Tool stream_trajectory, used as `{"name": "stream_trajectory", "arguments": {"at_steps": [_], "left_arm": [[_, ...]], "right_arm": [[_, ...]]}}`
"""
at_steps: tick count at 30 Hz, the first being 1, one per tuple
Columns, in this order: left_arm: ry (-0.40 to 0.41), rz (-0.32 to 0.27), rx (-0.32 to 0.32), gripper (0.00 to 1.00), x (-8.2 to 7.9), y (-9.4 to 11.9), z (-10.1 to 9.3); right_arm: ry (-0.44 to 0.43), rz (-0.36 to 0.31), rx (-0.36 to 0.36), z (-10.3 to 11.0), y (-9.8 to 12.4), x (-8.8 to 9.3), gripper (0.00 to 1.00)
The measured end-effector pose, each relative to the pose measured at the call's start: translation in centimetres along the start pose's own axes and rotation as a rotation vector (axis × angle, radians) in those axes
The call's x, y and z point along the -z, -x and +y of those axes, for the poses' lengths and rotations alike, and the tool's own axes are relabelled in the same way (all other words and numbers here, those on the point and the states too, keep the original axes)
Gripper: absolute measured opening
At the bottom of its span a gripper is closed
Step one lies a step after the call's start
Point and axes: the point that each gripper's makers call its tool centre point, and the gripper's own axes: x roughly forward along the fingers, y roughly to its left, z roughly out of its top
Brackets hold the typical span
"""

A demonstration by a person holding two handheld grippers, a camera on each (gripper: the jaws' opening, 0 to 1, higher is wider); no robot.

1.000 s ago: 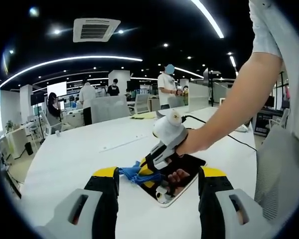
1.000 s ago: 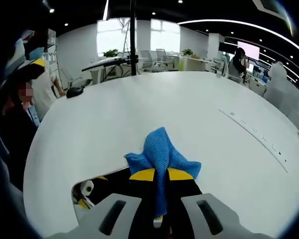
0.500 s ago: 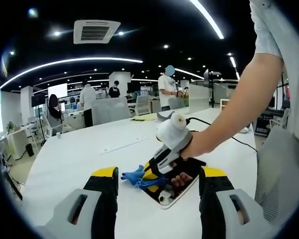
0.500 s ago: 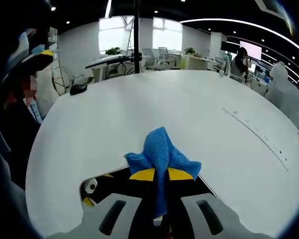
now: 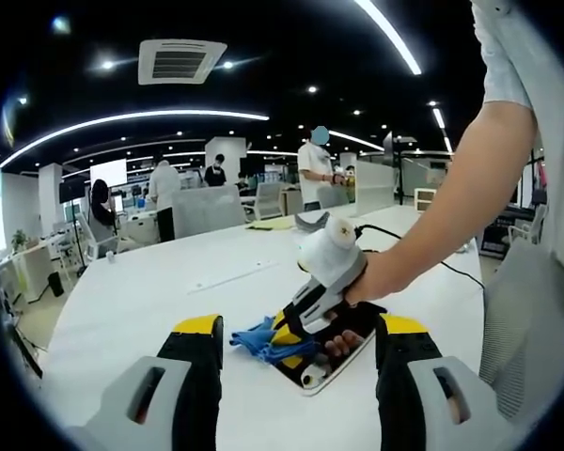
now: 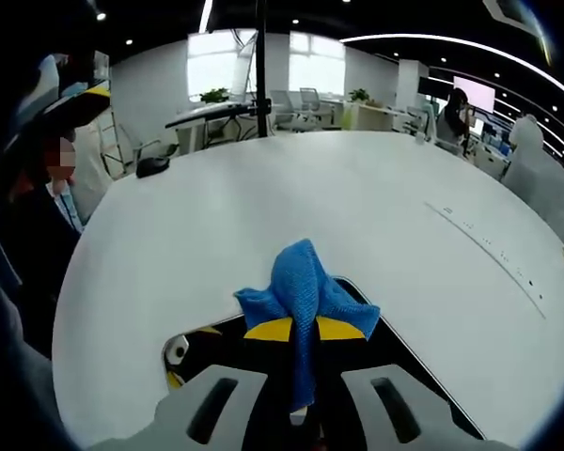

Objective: Wipe the mirror surface with the cleaning cloth until all visible marks leave the cleaned area.

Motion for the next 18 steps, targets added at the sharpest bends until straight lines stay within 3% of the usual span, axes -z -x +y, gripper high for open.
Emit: {"name": "stream_trajectory", "arguments": {"at_steps": [18], "left_arm": [[0.005,-0.003,-0.001,0.65,0.1,0.1,-0.2]], "right_arm": [[-0.002,0.004,-0.002,1.7,0.6,0.5,0.02]]}}
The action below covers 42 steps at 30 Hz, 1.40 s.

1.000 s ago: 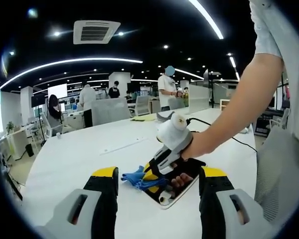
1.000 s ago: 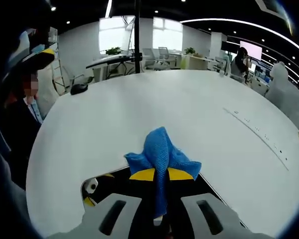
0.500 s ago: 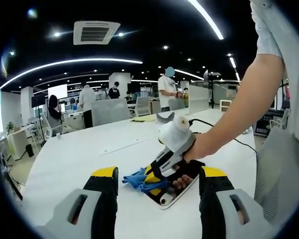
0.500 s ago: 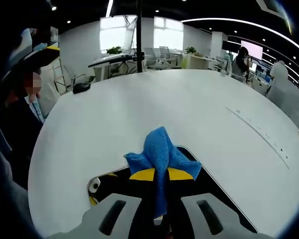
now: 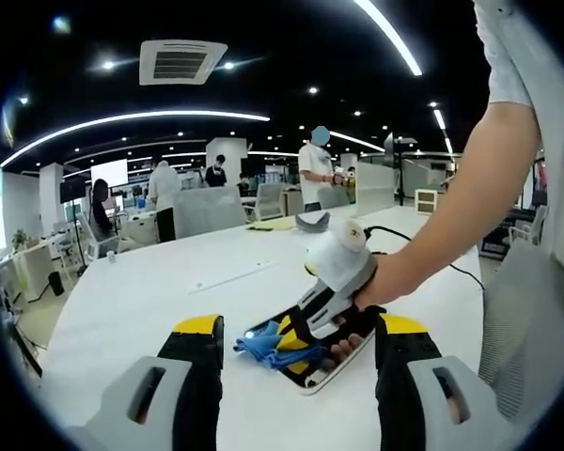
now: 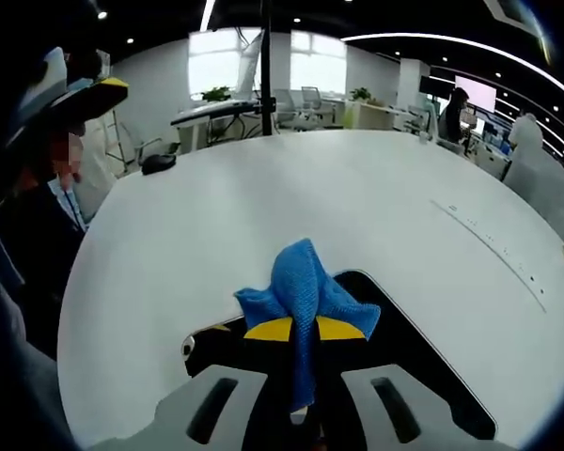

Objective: Wipe the mirror surface with the cleaning cloth until all visible marks leave the cleaned area.

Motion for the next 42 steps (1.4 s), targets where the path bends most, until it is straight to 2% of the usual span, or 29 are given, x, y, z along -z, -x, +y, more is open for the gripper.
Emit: {"name": "stream_trajectory", "arguments": {"at_steps": [31,42], "left_arm": [[-0.004,-0.012,0.004,0.65,-0.4,-0.1,-0.1],[-0.005,0.0,0.008,0.65,0.1,-0.1,-0.2]], "right_arm": [[0.021,0.004,-0.021,3.5,1.1,0.8,0.02],[0.04,0.009,-0.035,4.8,1.5,1.2,0.02]]}}
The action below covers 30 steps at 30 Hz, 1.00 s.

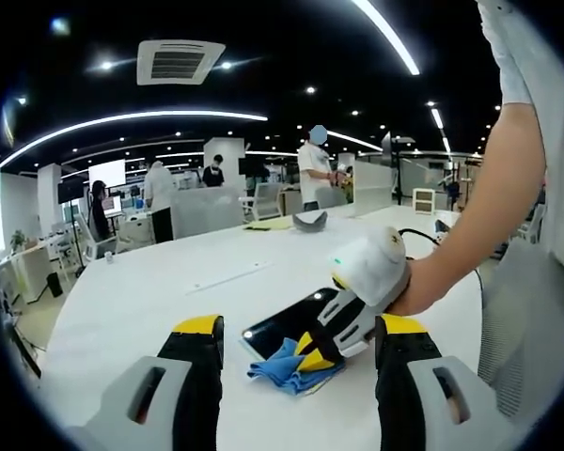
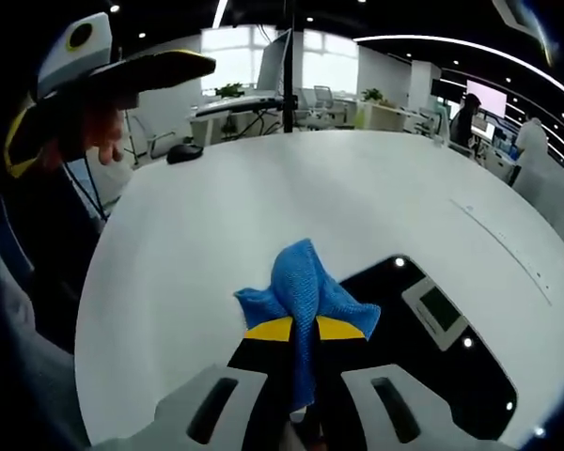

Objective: Wipe the mirror surface with the cleaning cloth until all visible marks leave the cleaned area.

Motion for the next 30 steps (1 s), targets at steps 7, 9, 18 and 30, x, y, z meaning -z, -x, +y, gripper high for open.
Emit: {"name": "stream_trajectory", "arguments": {"at_steps": [7,9,18,30], "left_arm": [[0.0,-0.004,-0.003,0.65,-0.2,0.2,0.0],[0.0,-0.004,-0.004,0.65,-0.2,0.3,0.0],[0.0,-0.004,-0.012,0.65,-0.1,0.7,0.1],[-0.002,-0.006,-0.015,0.65,-0.4,0.7,0.0]], "right_arm": [[0.006,0.001,-0.003,0.6,0.1,0.0,0.02],[0.013,0.003,-0.008,0.8,0.2,0.1,0.02],[0.021,0.006,-0.021,1.9,0.5,0.3,0.02],[0.025,0.006,-0.027,2.6,0.7,0.4,0.02]]}}
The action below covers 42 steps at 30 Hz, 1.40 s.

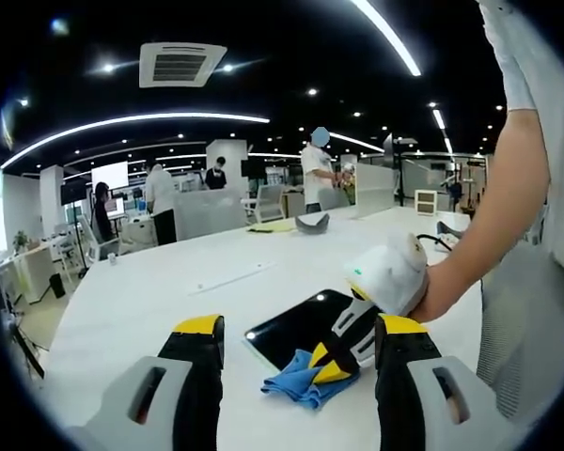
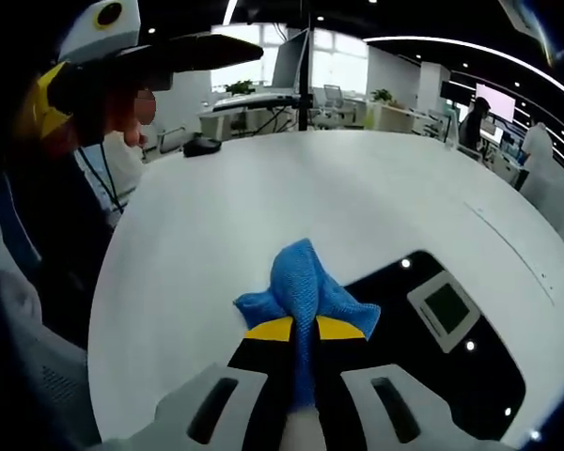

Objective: Wipe the mirror surface with the cleaning cloth until all visible marks leave the cleaned area.

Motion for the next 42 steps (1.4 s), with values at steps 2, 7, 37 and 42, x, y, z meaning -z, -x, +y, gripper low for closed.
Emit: {"name": "stream_trajectory", "arguments": {"at_steps": [2,7,37,42], "left_arm": [[0.001,0.0,-0.001,0.65,0.0,0.0,0.0],[-0.001,0.001,-0.001,0.65,0.0,0.1,-0.2],[-0.002,0.011,-0.002,0.65,0.5,0.5,-0.4],[0.001,0.014,-0.003,0.65,0.5,0.5,-0.4]], "right_arm": [[0.002,-0.001,0.001,0.2,0.0,0.0,0.02],[0.001,-0.001,0.001,0.5,0.1,0.1,0.02],[0.031,-0.031,-0.032,0.8,1.2,-1.9,0.02],[0.029,-0.028,-0.023,0.5,2.0,-1.9,0.02]]}}
